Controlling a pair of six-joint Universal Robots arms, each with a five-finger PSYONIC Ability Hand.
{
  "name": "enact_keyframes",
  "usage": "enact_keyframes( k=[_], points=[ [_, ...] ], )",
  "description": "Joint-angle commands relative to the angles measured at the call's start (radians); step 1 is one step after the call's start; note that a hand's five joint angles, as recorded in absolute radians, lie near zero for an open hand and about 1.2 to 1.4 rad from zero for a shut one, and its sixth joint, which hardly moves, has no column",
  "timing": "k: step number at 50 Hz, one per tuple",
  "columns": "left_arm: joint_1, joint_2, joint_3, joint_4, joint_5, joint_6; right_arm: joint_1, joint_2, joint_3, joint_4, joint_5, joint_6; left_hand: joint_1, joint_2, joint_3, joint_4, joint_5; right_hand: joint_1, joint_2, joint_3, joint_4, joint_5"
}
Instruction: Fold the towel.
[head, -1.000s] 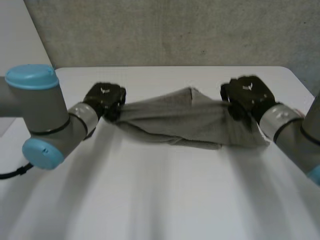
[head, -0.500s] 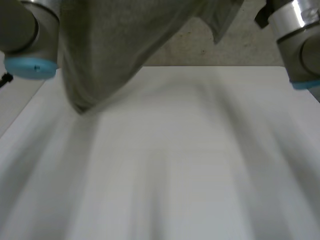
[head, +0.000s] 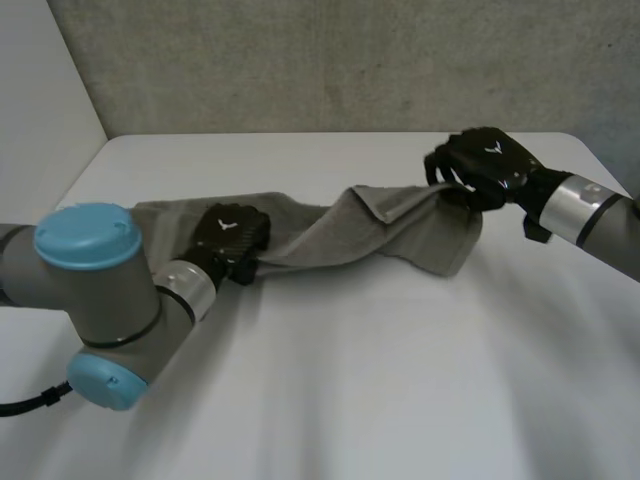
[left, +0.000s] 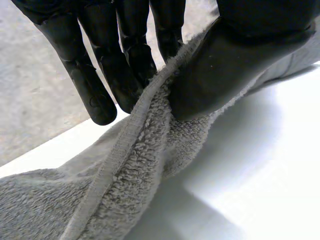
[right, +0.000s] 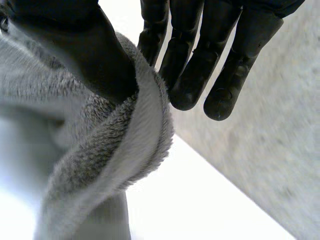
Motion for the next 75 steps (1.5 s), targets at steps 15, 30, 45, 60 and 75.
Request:
enact_keyframes(
  k=[15, 30, 45, 60, 75],
  points=[
    [-0.16, -0.005, 0.011, 0.001, -0.01, -0.015, 0.001, -0.118, 0.233, 0.048, 0.556, -0.448, 0.14, 0.071, 0.065, 0.038, 0.079, -0.345, -0.339, -0.338, -0.34, -0.358],
    [-0.177, -0.013, 0.004, -0.009, -0.009, -0.012, 0.011, -0.224, 0.367, 0.013, 0.535, -0.407, -0.57, -0.639, -0.645, -0.672, -0.631, -1.073, -1.067, -1.066, -1.069, -1.086],
    [-0.131, 0.066, 0.004, -0.032, -0.009, -0.013, 0.157, -0.192, 0.365, -0.009, 0.472, 0.072, -0.728, -0.798, -0.803, -0.831, -0.79, -1.014, -1.008, -1.007, -1.009, -1.026],
    [0.09, 0.061, 0.005, -0.103, 0.006, -0.004, 0.225, 0.028, 0.302, -0.075, 0.613, -0.169, -0.761, -0.83, -0.836, -0.863, -0.822, -0.576, -0.57, -0.569, -0.572, -0.589],
    [0.159, 0.112, -0.14, -0.17, 0.074, -0.004, 0.215, 0.02, 0.317, -0.139, 0.639, -0.215, -0.758, -0.827, -0.833, -0.86, -0.819, -0.215, -0.209, -0.208, -0.21, -0.228]
  ],
)
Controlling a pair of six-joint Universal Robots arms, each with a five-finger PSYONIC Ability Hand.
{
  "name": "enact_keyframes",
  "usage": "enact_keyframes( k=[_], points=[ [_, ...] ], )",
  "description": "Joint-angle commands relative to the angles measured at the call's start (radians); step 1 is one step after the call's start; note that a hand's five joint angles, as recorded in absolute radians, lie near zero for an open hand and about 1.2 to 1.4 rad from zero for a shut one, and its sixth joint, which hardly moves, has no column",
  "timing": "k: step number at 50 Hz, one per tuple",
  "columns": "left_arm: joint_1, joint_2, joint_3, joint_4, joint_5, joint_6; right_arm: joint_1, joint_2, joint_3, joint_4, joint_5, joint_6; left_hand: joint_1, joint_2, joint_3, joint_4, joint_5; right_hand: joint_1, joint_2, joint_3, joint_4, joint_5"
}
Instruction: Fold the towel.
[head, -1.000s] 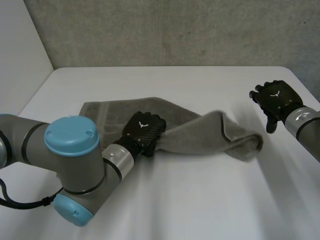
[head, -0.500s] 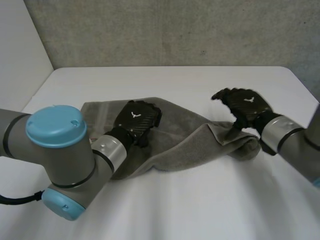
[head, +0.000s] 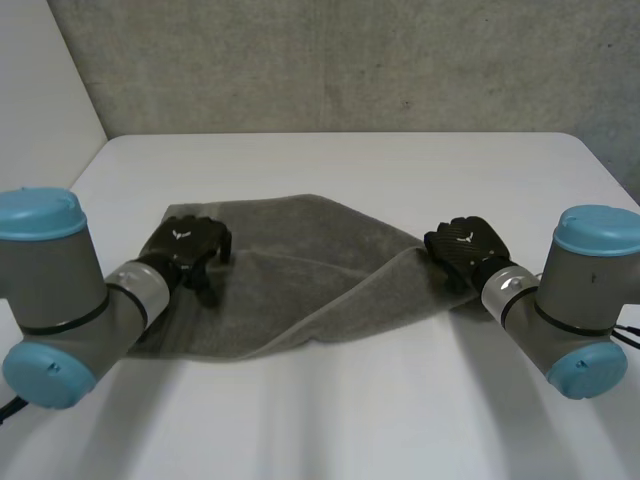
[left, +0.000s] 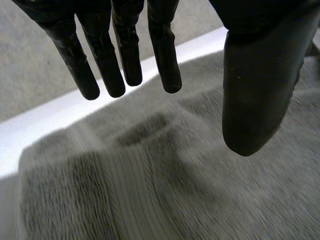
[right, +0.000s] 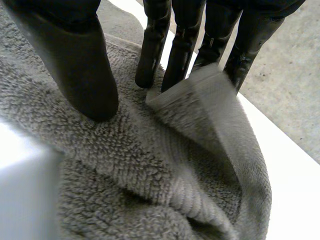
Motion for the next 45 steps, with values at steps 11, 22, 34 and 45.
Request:
enact_keyframes(
  k=[11, 22, 34, 45],
  points=[
    [0.022, 0.119, -0.207, 0.007, 0.057, 0.002, -0.013, -0.018, -0.004, -0.007, -0.014, 0.002, -0.02, -0.036, -0.049, -0.046, -0.006, 0.31, 0.317, 0.32, 0.319, 0.321],
    [0.096, 0.153, -0.276, 0.056, 0.058, 0.005, -0.071, -0.021, -0.038, -0.006, -0.026, 0.005, -0.02, -0.036, -0.049, -0.046, -0.006, 0.459, 0.466, 0.469, 0.468, 0.47],
    [0.136, 0.153, -0.312, 0.06, 0.06, 0.065, -0.122, -0.027, -0.052, 0.013, -0.06, 0.015, -0.02, -0.036, -0.049, -0.046, -0.006, -0.033, -0.026, -0.023, -0.024, -0.022],
    [0.136, 0.153, -0.315, 0.065, 0.06, 0.069, -0.122, -0.089, -0.046, 0.048, -0.072, 0.106, -0.02, -0.036, -0.049, -0.046, -0.006, -0.274, -0.266, -0.264, -0.265, -0.263]
  ],
)
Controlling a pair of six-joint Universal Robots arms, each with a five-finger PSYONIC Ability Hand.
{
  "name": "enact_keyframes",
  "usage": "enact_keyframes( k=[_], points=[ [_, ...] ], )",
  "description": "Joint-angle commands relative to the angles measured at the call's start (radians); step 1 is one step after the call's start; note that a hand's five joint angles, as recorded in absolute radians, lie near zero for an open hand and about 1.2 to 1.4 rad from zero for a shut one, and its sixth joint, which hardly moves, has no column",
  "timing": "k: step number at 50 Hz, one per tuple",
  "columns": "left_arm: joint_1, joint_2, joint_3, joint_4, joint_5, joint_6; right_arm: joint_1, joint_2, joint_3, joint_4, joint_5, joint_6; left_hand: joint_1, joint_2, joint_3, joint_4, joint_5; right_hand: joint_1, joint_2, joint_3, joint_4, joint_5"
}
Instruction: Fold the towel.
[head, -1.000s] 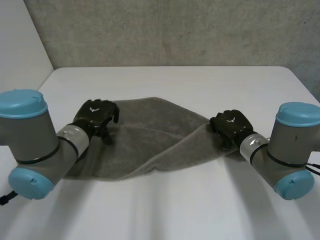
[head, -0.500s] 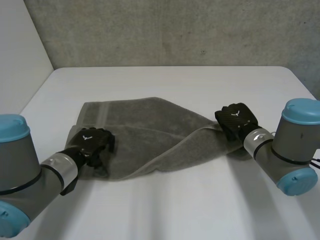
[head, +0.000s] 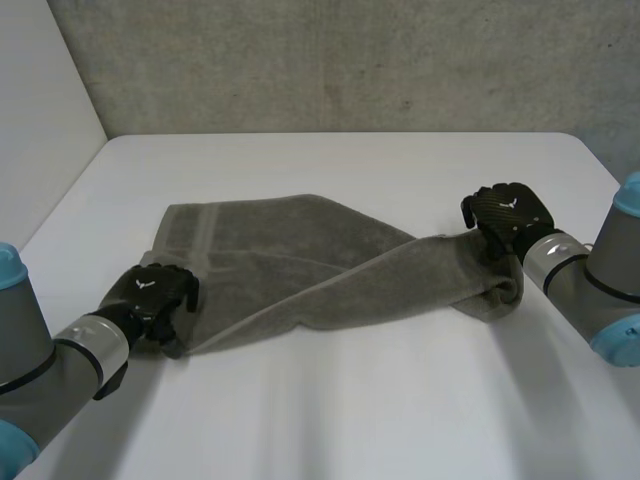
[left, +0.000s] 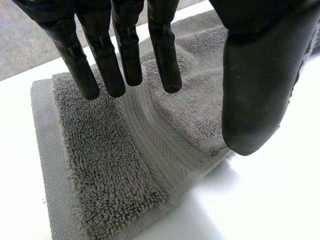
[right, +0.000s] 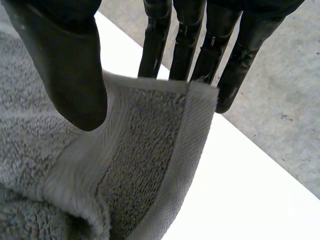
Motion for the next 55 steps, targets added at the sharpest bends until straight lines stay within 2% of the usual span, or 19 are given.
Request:
enact_keyframes(
  k=[1, 8, 15, 22, 24, 26, 30, 32, 39, 55],
  points=[
    [-0.001, 0.0, 0.001, 0.007, 0.0, -0.001, 0.002, -0.022, 0.007, 0.009, -0.008, 0.063, -0.02, -0.036, -0.049, -0.046, -0.006, -0.038, -0.04, -0.033, -0.033, -0.009],
    [0.001, 0.0, -0.002, 0.014, 0.0, -0.001, 0.01, 0.004, 0.007, -0.004, -0.011, 0.058, -0.02, -0.036, -0.049, -0.046, -0.006, -0.053, -0.055, -0.047, -0.047, -0.024],
    [0.007, 0.001, -0.004, 0.016, -0.002, -0.001, 0.015, 0.062, -0.03, -0.037, -0.063, 0.044, -0.02, -0.036, -0.049, -0.046, -0.006, -0.05, -0.052, -0.044, -0.045, -0.021],
    [0.007, 0.001, -0.01, 0.014, 0.0, 0.0, 0.025, 0.122, -0.081, -0.04, -0.055, 0.04, -0.02, -0.036, -0.049, -0.046, -0.006, 0.003, 0.001, 0.008, 0.008, 0.032],
    [0.007, 0.001, -0.012, 0.014, 0.0, 0.0, 0.025, 0.134, -0.093, -0.038, -0.055, 0.038, -0.023, -0.039, -0.052, -0.049, -0.009, 0.035, 0.033, 0.041, 0.041, 0.064],
    [0.007, 0.003, -0.016, 0.014, 0.0, 0.002, 0.025, 0.154, -0.11, -0.035, -0.055, 0.038, -0.02, -0.036, -0.049, -0.046, -0.006, 0.219, 0.217, 0.225, 0.225, 0.248],
    [0.007, 0.003, -0.018, 0.014, 0.0, 0.002, 0.025, 0.162, -0.119, -0.035, -0.054, 0.027, -0.023, -0.039, -0.052, -0.049, -0.009, 0.288, 0.286, 0.293, 0.293, 0.317],
    [0.007, 0.003, -0.018, 0.014, 0.0, 0.002, 0.024, 0.164, -0.125, -0.035, -0.054, 0.005, -0.02, -0.036, -0.049, -0.046, -0.006, 0.44, 0.437, 0.445, 0.445, 0.469],
    [0.008, 0.001, -0.018, 0.016, -0.002, 0.002, 0.011, 0.16, -0.125, -0.037, -0.054, -0.015, -0.023, -0.039, -0.052, -0.049, -0.009, 0.694, 0.692, 0.7, 0.7, 0.723],
    [0.038, 0.003, -0.019, 0.019, -0.002, 0.002, -0.039, 0.111, -0.108, -0.024, -0.061, -0.011, -0.02, -0.036, -0.049, -0.046, -0.006, 0.695, 0.693, 0.7, 0.7, 0.724]
  ],
)
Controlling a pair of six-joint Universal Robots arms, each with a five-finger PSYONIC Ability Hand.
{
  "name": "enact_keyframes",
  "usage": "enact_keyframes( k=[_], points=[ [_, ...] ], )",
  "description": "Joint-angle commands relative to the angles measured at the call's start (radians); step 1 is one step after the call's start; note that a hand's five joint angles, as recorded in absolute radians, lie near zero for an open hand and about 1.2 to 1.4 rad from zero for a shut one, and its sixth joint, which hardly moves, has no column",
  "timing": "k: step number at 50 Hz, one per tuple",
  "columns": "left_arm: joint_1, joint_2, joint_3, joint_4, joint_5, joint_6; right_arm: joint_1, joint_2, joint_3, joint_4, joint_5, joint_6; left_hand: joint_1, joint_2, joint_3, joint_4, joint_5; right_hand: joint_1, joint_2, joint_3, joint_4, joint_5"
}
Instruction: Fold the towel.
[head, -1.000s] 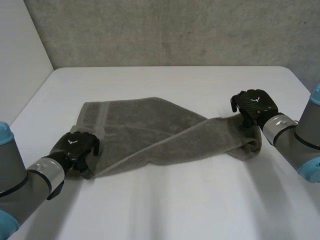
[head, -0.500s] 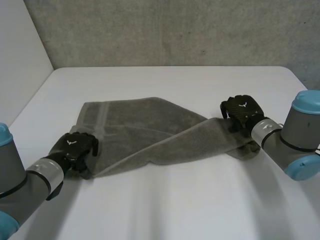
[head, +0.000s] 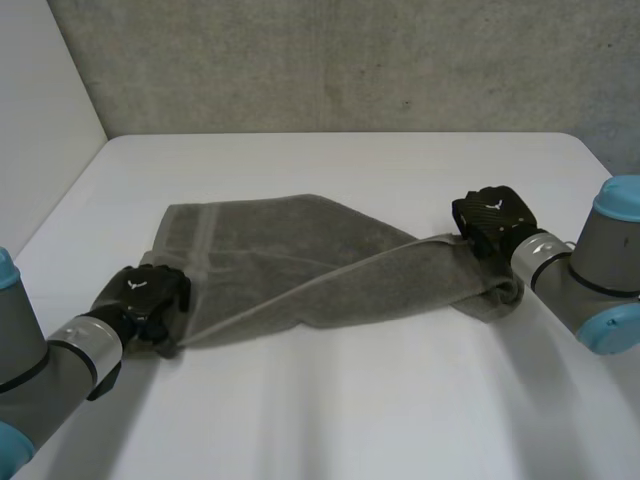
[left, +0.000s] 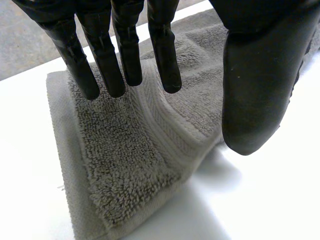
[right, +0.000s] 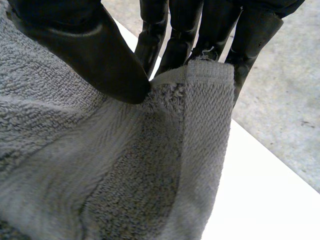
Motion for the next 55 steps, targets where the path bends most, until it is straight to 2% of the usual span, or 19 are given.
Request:
enact_keyframes(
  k=[1, 24, 26, 32, 34, 35, 37, 38, 39, 48, 55],
  points=[
    [0.007, 0.001, -0.002, 0.001, 0.0, 0.002, -0.036, -0.038, 0.015, 0.001, 0.001, 0.006, -0.019, -0.036, -0.049, -0.044, -0.005, 0.082, 0.098, 0.062, 0.057, 0.065],
    [0.044, 0.0, -0.007, 0.045, -0.003, 0.015, -0.06, -0.052, 0.03, 0.003, -0.001, 0.012, 0.016, -0.001, -0.014, -0.009, 0.03, 0.082, 0.098, 0.062, 0.057, 0.065],
    [0.045, -0.006, -0.007, 0.057, -0.003, 0.017, -0.06, -0.052, 0.03, 0.003, -0.001, 0.012, 0.185, 0.168, 0.155, 0.161, 0.199, 0.082, 0.098, 0.062, 0.057, 0.065],
    [0.045, -0.022, -0.004, 0.056, -0.003, 0.017, -0.06, -0.053, 0.03, 0.003, -0.001, 0.012, 0.304, 0.287, 0.274, 0.279, 0.317, 0.082, 0.098, 0.062, 0.057, 0.065],
    [0.045, -0.029, -0.005, 0.053, -0.001, 0.021, -0.06, -0.053, 0.03, 0.003, -0.001, 0.014, 0.488, 0.471, 0.458, 0.463, 0.501, 0.082, 0.098, 0.062, 0.057, 0.065],
    [0.045, -0.03, -0.005, 0.053, -0.001, 0.021, -0.06, -0.053, 0.03, 0.003, -0.001, 0.014, 0.489, 0.472, 0.459, 0.464, 0.502, 0.082, 0.098, 0.062, 0.057, 0.065],
    [0.045, -0.03, -0.007, 0.05, 0.0, 0.035, -0.06, -0.055, 0.03, 0.004, -0.001, 0.014, 0.716, 0.699, 0.686, 0.692, 0.73, 0.082, 0.098, 0.062, 0.057, 0.065],
    [0.045, -0.03, -0.007, 0.05, 0.0, 0.035, -0.06, -0.055, 0.03, 0.004, -0.001, 0.014, 0.718, 0.701, 0.688, 0.693, 0.731, 0.082, 0.098, 0.062, 0.057, 0.065],
    [0.045, -0.026, -0.005, 0.048, 0.002, 0.043, -0.06, -0.056, 0.03, 0.004, -0.001, 0.014, 0.851, 0.835, 0.821, 0.827, 0.865, 0.082, 0.098, 0.062, 0.057, 0.065],
    [0.05, 0.03, 0.042, 0.05, -0.006, 0.063, -0.057, -0.113, 0.013, 0.107, -0.011, 0.014, 0.885, 0.868, 0.855, 0.86, 0.898, 0.082, 0.098, 0.062, 0.057, 0.065],
    [0.068, 0.208, 0.186, 0.045, -0.017, 0.032, -0.06, -0.289, -0.08, 0.32, -0.114, 0.029, 0.885, 0.868, 0.855, 0.86, 0.898, 0.082, 0.098, 0.062, 0.057, 0.065]
  ],
)
